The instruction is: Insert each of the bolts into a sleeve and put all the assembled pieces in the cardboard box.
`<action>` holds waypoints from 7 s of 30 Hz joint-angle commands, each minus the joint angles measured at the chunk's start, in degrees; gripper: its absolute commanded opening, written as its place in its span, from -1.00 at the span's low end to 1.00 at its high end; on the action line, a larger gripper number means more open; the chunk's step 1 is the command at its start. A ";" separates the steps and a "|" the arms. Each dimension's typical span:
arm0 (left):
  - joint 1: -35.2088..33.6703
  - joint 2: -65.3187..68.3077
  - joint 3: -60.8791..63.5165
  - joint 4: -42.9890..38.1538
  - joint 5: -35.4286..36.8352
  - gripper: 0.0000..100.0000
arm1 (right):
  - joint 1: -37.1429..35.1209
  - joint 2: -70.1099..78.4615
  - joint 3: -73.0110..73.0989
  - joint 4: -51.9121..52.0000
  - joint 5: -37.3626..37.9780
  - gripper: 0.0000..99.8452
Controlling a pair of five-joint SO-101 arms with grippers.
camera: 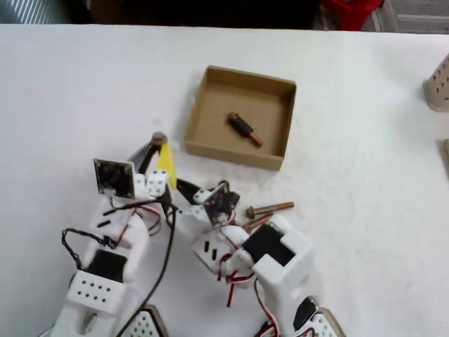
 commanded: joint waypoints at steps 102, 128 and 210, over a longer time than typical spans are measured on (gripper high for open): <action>-15.34 20.70 -35.69 42.73 7.47 -0.76 | 0.04 -6.11 2.99 1.10 -0.53 -0.97; -9.45 47.16 -29.80 44.40 -4.31 -0.95 | 19.74 -65.98 1.05 75.03 -0.35 -0.97; -11.38 63.34 -38.59 43.87 -4.40 -0.95 | 40.22 -17.54 -82.11 172.44 31.56 -0.97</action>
